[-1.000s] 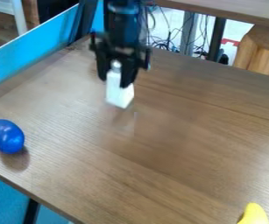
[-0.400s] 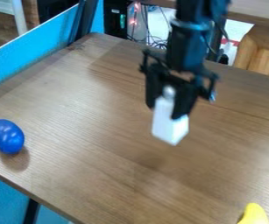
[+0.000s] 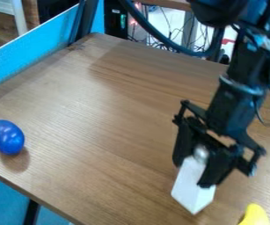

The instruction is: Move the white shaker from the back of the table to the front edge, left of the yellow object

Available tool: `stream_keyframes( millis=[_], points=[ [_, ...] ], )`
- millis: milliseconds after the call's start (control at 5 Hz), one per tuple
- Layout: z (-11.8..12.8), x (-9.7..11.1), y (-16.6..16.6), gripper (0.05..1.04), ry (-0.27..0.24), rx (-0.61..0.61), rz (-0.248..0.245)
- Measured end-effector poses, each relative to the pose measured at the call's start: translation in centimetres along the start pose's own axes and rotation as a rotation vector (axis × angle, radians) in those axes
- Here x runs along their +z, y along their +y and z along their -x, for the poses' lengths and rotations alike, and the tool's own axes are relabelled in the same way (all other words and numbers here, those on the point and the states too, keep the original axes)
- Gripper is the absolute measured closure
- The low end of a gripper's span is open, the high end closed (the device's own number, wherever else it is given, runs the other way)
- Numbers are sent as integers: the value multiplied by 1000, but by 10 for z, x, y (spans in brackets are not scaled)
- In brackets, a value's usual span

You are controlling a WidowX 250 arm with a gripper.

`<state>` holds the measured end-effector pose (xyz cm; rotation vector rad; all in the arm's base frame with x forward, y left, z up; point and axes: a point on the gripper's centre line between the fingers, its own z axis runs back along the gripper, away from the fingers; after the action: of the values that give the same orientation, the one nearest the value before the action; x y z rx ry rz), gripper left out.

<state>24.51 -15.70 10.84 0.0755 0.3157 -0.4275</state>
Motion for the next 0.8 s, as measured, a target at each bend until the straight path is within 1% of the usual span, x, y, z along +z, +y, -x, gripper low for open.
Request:
stream_keyframes(
  millis=[200, 400, 600, 800],
  points=[
    [8, -14, -3, 442, 55, 18, -29],
    [12, -20, 0, 443, 78, 36, -43],
    [15, -23, 4, 429, 77, 41, -48],
    [18, -23, 14, 347, 9, 68, 6]
  ],
)
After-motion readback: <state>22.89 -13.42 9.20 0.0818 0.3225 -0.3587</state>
